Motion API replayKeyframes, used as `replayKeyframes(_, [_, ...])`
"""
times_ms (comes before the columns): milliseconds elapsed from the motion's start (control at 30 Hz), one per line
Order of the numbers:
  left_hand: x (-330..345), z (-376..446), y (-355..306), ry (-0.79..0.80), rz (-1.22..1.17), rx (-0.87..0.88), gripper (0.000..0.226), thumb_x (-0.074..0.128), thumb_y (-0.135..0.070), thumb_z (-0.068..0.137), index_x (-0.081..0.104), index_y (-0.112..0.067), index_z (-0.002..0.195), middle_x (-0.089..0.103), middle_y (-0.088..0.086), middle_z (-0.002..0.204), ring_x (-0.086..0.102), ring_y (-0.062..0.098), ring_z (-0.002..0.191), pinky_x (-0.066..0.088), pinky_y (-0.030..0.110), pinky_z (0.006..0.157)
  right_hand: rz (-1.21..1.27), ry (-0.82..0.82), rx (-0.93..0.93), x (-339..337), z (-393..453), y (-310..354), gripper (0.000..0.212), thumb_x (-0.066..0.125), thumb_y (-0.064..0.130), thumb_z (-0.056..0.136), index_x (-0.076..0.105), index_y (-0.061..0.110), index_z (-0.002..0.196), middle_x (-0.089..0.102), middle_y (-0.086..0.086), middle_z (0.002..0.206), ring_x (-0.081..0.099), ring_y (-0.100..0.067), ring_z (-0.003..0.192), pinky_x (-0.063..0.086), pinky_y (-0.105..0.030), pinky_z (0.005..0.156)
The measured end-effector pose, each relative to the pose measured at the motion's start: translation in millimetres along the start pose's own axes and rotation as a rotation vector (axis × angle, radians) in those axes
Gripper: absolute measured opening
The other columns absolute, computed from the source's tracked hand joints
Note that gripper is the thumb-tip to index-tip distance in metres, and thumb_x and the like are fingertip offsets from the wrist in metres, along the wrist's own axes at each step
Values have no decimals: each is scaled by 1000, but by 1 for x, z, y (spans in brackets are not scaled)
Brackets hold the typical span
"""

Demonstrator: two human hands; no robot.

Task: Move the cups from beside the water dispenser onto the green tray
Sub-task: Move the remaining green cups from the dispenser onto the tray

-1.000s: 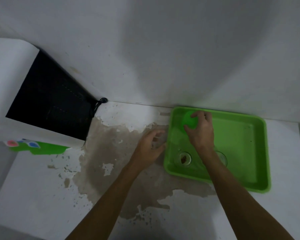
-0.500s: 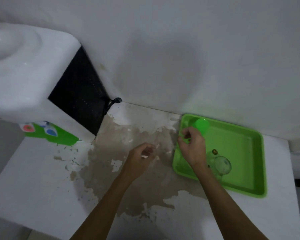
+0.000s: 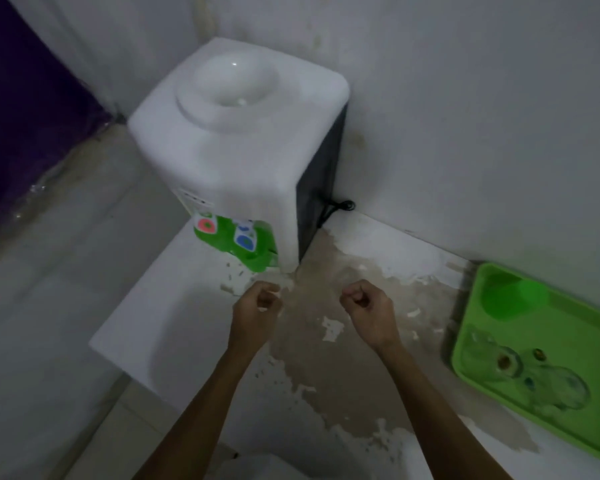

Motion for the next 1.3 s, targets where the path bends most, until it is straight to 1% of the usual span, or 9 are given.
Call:
replayKeyframes(133, [-43, 30, 8, -194, -72, -15, 56, 80, -12, 79, 49, -16, 126, 57, 10, 108, 59, 21, 91, 55, 37, 81, 27, 24, 13, 49, 10, 22, 10, 70, 6, 83, 69, 15, 79, 71, -8, 76, 62, -12, 66, 42, -5, 57])
replayKeyframes(300, [-51, 67, 3, -101, 22, 48, 87, 84, -31, 76, 33, -23, 147, 41, 3, 134, 51, 15, 117, 51, 34, 93, 51, 41, 25, 84, 16, 35, 6, 69, 4, 83, 70, 9, 80, 70, -17, 75, 62, -20, 66, 46, -15, 60])
replayKeyframes(433, [-48, 83, -4, -25, 36, 101, 87, 81, -42, 74, 35, -32, 147, 47, -5, 142, 52, 16, 127, 51, 42, 101, 42, 50, 45, 94, 18, 38, 7, 69, 8, 84, 70, 13, 81, 69, -17, 76, 61, -19, 66, 48, -18, 61])
replayKeyframes(533, [-48, 86, -7, -7, 49, 99, 83, 80, -44, 76, 36, -36, 146, 52, -9, 145, 52, 16, 130, 48, 38, 103, 29, 39, 46, 95, 18, 40, 11, 68, 7, 84, 69, 16, 79, 69, -18, 76, 61, -19, 66, 49, -21, 62])
replayKeyframes(600, [-52, 84, -6, -21, 88, 82, 79, 80, -45, 76, 39, -37, 143, 56, -10, 141, 55, 16, 127, 45, 32, 97, 20, 32, 41, 95, 17, 41, 12, 68, 6, 85, 68, 16, 78, 69, -18, 76, 60, -19, 66, 49, -21, 62])
replayKeyframes(800, [-65, 70, 2, -38, 72, 65, 74, 80, -54, 69, 46, -43, 133, 64, -17, 126, 63, 11, 111, 56, 44, 93, 4, 19, 47, 93, 13, 36, 7, 69, 6, 84, 68, 9, 78, 69, -20, 73, 64, -31, 66, 53, -36, 64])
replayKeyframes(1000, [-61, 37, 9, -14, 88, 25, 67, 85, -49, 68, 48, -41, 124, 58, -22, 105, 63, 11, 102, 52, 35, 84, 48, 61, 100, 93, 4, 19, 9, 70, 5, 81, 69, 13, 76, 69, -8, 69, 66, -27, 67, 56, -43, 71])
replayKeyframes(1167, [-33, 4, 0, 72, 136, 66, 77, 82, -59, 61, 45, -42, 127, 61, -15, 116, 62, 14, 105, 55, 41, 86, 190, 82, 241, 79, -18, -3, 11, 69, 7, 84, 68, 14, 75, 67, -6, 71, 61, -22, 68, 50, -36, 65])
replayKeyframes(1300, [4, -24, -27, 162, 107, 155, 77, 83, -57, 62, 48, -40, 129, 63, -15, 119, 62, 8, 105, 57, 40, 86, 511, 86, 524, 59, -42, -23, 10, 60, 16, 92, 67, 13, 99, 67, -12, 94, 62, -25, 79, 51, -36, 68])
Point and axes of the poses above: each hand's wrist, its own z-axis towards the middle knuckle, its own x-axis out of the palm, y = z × x, the point moved 6 cm from there along z, towards the middle knuckle
